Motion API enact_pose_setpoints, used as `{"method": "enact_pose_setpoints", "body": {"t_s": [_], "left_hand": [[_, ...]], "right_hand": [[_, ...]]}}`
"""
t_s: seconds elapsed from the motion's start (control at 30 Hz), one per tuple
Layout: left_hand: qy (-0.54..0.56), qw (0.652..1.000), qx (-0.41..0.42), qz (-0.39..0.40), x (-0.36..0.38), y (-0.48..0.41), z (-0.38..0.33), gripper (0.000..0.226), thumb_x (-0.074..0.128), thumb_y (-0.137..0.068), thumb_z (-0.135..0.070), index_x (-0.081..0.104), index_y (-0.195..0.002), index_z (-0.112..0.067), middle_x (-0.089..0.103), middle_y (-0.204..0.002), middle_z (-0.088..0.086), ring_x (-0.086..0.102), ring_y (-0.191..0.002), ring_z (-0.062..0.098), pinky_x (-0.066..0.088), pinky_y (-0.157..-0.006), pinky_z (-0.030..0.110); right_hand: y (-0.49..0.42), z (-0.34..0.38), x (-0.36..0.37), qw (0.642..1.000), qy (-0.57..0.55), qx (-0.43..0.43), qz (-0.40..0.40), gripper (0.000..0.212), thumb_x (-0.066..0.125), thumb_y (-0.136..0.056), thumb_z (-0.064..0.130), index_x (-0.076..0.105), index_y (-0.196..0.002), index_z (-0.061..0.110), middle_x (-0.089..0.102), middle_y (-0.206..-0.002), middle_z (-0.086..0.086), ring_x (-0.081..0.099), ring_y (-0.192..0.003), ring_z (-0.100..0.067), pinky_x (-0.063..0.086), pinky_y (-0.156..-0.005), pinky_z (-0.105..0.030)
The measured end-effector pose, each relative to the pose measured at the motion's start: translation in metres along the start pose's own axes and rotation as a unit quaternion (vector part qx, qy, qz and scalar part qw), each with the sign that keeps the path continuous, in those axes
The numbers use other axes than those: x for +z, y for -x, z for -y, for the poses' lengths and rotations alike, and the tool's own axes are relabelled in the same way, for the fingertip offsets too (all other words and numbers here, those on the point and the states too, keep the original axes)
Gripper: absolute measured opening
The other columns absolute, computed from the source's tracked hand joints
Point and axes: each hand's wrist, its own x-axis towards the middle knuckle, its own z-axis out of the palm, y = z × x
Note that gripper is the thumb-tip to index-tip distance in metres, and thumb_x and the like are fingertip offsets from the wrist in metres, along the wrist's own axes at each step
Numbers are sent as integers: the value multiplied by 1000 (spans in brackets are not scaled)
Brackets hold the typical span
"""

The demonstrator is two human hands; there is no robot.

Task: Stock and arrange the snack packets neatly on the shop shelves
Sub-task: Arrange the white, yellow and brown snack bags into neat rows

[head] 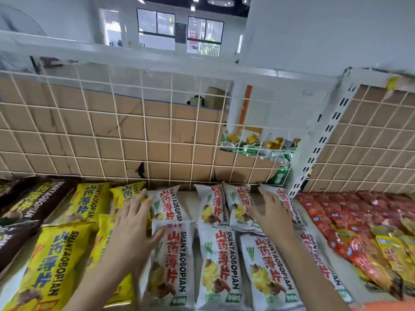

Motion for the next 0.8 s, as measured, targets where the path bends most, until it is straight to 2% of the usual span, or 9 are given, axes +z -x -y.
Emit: {"method": "enact_pose_setpoints", "body": {"t_s": [0.07, 0.17, 0.33, 0.43, 0.5, 0.57, 0.63, 0.8], "left_hand": [[12, 999, 29, -7, 8, -13, -18, 73, 67, -82, -42, 35, -144, -19, 25, -153, 3, 27, -138, 28, 27, -109, 44], [30, 998, 48, 9, 21, -31, -52, 69, 59, -88, -41, 27, -146, -23, 21, -154, -2, 26, -138, 22, 27, -110, 38], [40, 993, 97, 55, 53, -58, -113, 55, 46, -96, -37, 27, -146, -24, 26, -152, -4, 28, -136, 14, 24, -110, 28], [52, 983, 156, 85, 78, -71, -146, 44, 41, -99, -25, 37, -142, -17, 30, -151, 1, 27, -138, 17, 21, -110, 26], [37, 977, 187, 96, 95, -78, -164, 45, 36, -100, -25, 37, -143, -14, 30, -151, 5, 28, -139, 21, 21, -110, 28], [-19, 976, 172, 130, 111, -84, -175, 51, 31, -101, -30, 21, -149, -16, 17, -156, 2, 14, -143, 19, 14, -114, 32], [-47, 979, 118, 161, 125, -88, -182, 58, 31, -100, -36, 8, -151, -22, 5, -158, -1, -1, -145, 19, 5, -116, 38], [-22, 979, 45, 196, 143, -94, -193, 72, 36, -95, -53, -3, -151, -29, -19, -156, 2, -21, -142, 27, -2, -115, 47]], "right_hand": [[-6, -13, -8, 1000, -3, -1, -7, 64, 45, -91, 51, 26, -144, 22, 30, -148, -3, 31, -134, -23, 31, -107, -42], [-15, -35, -18, 1000, -1, 8, -7, 60, 48, -92, 45, 28, -143, 21, 29, -149, -3, 31, -134, -24, 32, -106, -39], [-31, -68, -19, 997, 31, 1, 68, 68, 45, -91, 51, 17, -148, 25, 14, -155, -3, 19, -140, -26, 25, -112, -40], [-42, -79, -16, 991, 70, -28, 114, 67, 39, -93, 51, 9, -149, 28, 0, -157, -1, 10, -143, -24, 16, -115, -40], [-49, -84, -16, 984, 90, -40, 151, 67, 34, -95, 52, 1, -149, 30, -9, -157, 0, 3, -144, -24, 10, -116, -41], [-54, -87, -16, 977, 103, -53, 178, 69, 31, -95, 53, -6, -148, 30, -13, -156, -2, -3, -144, -25, 6, -115, -42], [-56, -88, -15, 973, 121, -65, 187, 73, 30, -93, 57, -9, -148, 30, -14, -156, -3, -6, -144, -25, 4, -115, -44], [-55, -85, -15, 968, 120, -92, 202, 74, 28, -88, 68, -9, -146, 40, -12, -156, -8, -11, -143, -31, 1, -114, -47]]}}
